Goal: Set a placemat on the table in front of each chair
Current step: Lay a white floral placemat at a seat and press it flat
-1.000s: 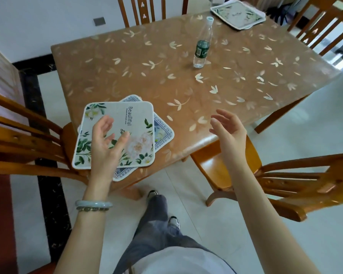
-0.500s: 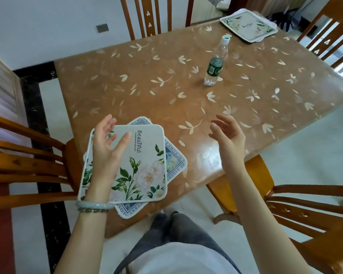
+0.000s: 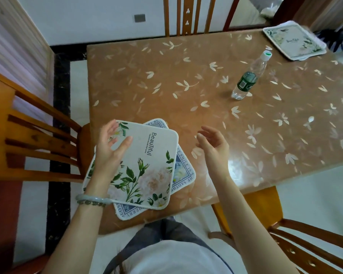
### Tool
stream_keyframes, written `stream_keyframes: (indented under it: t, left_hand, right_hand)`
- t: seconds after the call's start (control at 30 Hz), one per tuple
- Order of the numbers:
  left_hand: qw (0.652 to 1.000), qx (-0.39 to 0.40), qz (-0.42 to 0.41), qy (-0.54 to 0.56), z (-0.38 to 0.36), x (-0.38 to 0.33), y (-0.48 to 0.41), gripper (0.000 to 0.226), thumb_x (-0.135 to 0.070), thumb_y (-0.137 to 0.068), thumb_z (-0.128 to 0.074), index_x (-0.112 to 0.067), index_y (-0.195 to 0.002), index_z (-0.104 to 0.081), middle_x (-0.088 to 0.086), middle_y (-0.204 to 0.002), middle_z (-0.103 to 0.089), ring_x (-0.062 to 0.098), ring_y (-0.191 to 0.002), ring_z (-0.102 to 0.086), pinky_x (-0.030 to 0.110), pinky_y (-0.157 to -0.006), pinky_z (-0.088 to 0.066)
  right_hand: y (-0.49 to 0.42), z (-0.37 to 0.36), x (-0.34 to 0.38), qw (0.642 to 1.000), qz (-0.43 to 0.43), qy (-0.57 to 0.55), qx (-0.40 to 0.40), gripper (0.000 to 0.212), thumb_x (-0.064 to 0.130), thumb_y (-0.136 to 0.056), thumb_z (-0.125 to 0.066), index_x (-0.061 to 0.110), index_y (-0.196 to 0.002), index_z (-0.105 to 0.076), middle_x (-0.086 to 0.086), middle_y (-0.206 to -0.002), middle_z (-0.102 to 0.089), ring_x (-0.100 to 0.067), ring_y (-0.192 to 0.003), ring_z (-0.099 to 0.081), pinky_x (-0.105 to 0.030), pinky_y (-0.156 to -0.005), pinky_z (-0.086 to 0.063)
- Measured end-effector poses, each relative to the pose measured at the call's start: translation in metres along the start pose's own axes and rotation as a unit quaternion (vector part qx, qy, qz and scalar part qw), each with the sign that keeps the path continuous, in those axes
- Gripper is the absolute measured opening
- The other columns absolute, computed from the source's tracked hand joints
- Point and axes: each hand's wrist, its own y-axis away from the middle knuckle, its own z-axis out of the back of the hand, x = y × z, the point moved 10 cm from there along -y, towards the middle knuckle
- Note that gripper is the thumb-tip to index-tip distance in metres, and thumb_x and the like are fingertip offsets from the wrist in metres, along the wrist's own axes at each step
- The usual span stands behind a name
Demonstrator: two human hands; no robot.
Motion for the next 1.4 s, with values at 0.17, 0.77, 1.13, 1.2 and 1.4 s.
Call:
stream_keyframes:
  t: [0.17, 0.77, 1.13, 1.2, 1.4]
  left_hand:
    - [0.992, 0.084, 0.003, -0.099, -0.022, 0.03, -0.036, 0.061, -0.036, -0.085, -0.072, -0.03, -0.138, -0.044, -0.01, -0.138, -0.046, 0.014, -0.129, -0.044, 0.035, -0.108, -0.037]
    - [0.741, 0.399, -0.157, -0.516, -0.143, 0.124, -0.13, 0.093, -0.057, -0.084, -0.059, -0.02, -0.156, -0.013, -0.004, -0.163, -0.012, 0.011, -0.149, -0.012, 0.037, -0.12, 0.0]
    - [0.805, 0.375, -0.11, -0.447, -0.142, 0.115, -0.139, 0.035, -0.026, -0.082, -0.073, -0.021, -0.102, -0.044, -0.001, -0.101, -0.061, 0.014, -0.085, -0.057, 0.021, -0.069, -0.043]
    - [0.777, 0.405, -0.118, -0.467, -0.139, 0.099, -0.141, 0.021, -0.024, -0.089, -0.067, -0.025, -0.1, -0.05, -0.005, -0.089, -0.066, 0.006, -0.067, -0.057, 0.018, -0.054, -0.037]
    - [0.726, 0.411, -0.274, -0.478, -0.119, 0.002, -0.115, 0.009, -0.024, -0.098, -0.054, -0.03, -0.095, -0.047, -0.012, -0.067, -0.051, 0.004, -0.051, -0.048, 0.014, -0.042, -0.031]
  right_hand:
    - [-0.005, -0.027, -0.026, 0.999, -0.025, 0.015, 0.04, 0.019, 0.015, -0.083, -0.069, 0.026, -0.098, -0.066, 0.001, -0.094, -0.07, -0.013, -0.09, -0.067, -0.036, -0.083, -0.056]
    - [-0.005, -0.053, -0.105, 0.983, -0.109, 0.147, 0.029, 0.021, 0.02, -0.084, -0.065, 0.022, -0.105, -0.065, 0.012, -0.099, -0.068, 0.001, -0.085, -0.065, -0.013, -0.072, -0.051]
    - [-0.015, -0.028, -0.091, 0.99, -0.087, 0.112, -0.028, 0.028, 0.021, -0.085, -0.067, 0.018, -0.113, -0.064, 0.005, -0.104, -0.067, -0.005, -0.093, -0.064, -0.007, -0.071, -0.048]
    - [-0.013, -0.026, -0.091, 0.991, -0.086, 0.097, -0.027, 0.029, 0.021, -0.084, -0.068, 0.021, -0.113, -0.063, 0.005, -0.105, -0.067, -0.003, -0.092, -0.064, -0.009, -0.073, -0.049]
    - [-0.014, -0.021, -0.074, 0.994, -0.076, 0.082, 0.008, 0.044, 0.029, -0.08, -0.075, 0.024, -0.12, -0.058, 0.007, -0.11, -0.065, -0.004, -0.099, -0.063, -0.012, -0.075, -0.052]
